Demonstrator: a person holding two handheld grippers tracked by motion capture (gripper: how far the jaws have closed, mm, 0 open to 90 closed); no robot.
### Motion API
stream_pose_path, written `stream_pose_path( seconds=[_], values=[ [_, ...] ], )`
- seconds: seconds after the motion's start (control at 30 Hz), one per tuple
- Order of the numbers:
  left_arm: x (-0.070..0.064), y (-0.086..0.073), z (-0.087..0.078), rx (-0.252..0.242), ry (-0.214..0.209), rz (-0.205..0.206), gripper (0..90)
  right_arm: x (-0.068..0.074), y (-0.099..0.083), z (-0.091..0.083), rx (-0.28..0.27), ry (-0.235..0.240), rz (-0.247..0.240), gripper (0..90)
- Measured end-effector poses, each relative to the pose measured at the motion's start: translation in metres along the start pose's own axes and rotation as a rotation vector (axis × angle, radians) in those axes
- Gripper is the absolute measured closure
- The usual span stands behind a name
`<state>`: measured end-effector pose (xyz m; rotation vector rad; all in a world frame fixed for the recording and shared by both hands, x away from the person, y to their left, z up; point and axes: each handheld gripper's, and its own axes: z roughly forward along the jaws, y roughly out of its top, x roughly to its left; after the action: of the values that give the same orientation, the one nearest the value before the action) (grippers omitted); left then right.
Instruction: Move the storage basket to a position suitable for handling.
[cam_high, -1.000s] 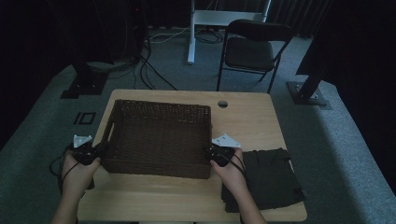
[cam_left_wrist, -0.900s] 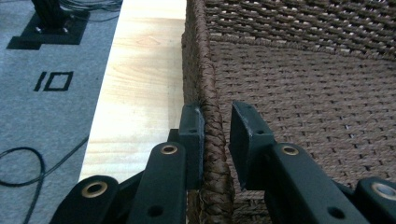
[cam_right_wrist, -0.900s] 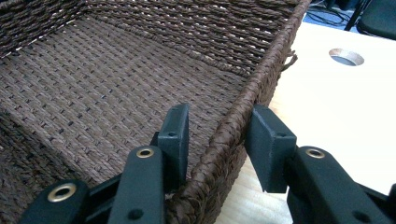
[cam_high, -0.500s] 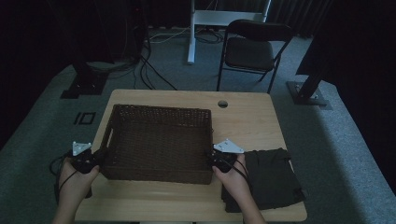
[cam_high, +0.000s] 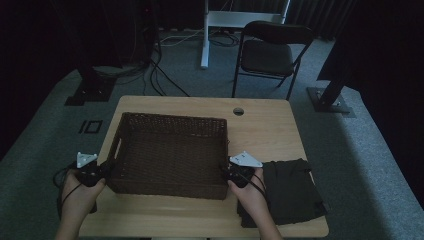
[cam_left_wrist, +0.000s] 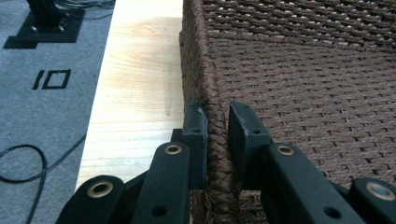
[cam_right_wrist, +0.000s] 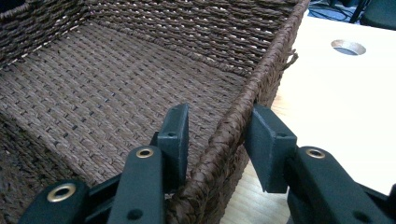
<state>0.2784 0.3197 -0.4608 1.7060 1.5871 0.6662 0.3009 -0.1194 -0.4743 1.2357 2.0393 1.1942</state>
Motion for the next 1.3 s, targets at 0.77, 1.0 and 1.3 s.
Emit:
stream_pose_path(
  seconds=[0.77, 1.0, 1.3],
  values=[
    [0.006, 0.003, -0.001, -0.097, -0.173, 0.146, 16.1, -0.015, 0.008, 0.000, -0.073, 0.064, -0.047, 15.2],
    [-0.002, 0.009, -0.009, -0.121, -0.199, 0.205, 11.7, -0.014, 0.010, -0.001, -0.072, 0.077, -0.088, 13.2],
    [-0.006, 0.013, -0.010, -0.128, -0.194, 0.211, 11.8, -0.015, 0.015, -0.006, -0.090, 0.078, -0.089, 13.1]
  ],
)
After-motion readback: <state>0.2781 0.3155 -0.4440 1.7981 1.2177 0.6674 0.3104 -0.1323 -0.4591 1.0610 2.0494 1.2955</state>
